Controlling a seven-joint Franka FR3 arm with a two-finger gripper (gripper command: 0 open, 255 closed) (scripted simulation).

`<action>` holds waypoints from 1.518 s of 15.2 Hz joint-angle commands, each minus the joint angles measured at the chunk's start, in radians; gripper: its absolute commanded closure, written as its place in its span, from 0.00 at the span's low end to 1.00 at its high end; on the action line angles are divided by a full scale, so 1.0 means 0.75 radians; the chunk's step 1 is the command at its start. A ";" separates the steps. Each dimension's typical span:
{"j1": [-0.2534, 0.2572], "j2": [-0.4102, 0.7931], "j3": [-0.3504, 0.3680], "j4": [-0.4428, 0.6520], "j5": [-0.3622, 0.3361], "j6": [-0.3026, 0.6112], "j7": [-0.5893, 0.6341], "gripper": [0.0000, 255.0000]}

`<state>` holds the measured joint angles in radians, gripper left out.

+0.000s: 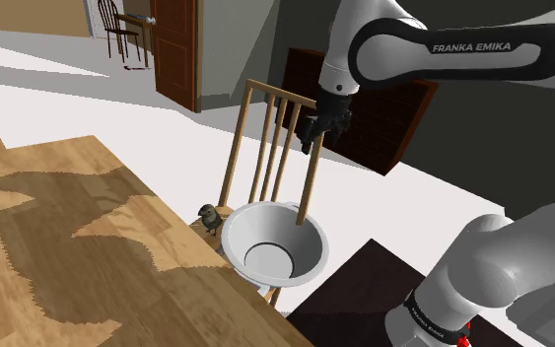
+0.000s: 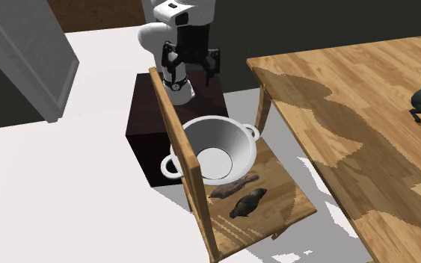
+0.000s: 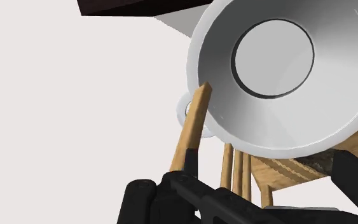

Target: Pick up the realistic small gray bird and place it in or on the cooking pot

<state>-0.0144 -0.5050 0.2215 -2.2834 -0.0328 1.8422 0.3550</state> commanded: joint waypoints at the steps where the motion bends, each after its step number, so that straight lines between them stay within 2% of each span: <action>1: -0.006 0.094 0.048 0.034 -0.004 0.037 0.085 0.00; 6: -0.020 0.347 0.151 0.143 -0.050 0.113 0.294 0.00; 12: -0.011 0.685 0.231 0.338 -0.160 0.156 0.551 0.00; 17: 0.042 0.982 0.241 0.554 -0.267 0.147 0.743 0.00; 23: 0.143 1.342 0.201 0.887 -0.359 0.085 0.910 0.00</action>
<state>0.0802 0.4657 0.3765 -1.6541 -0.2954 1.9162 1.0164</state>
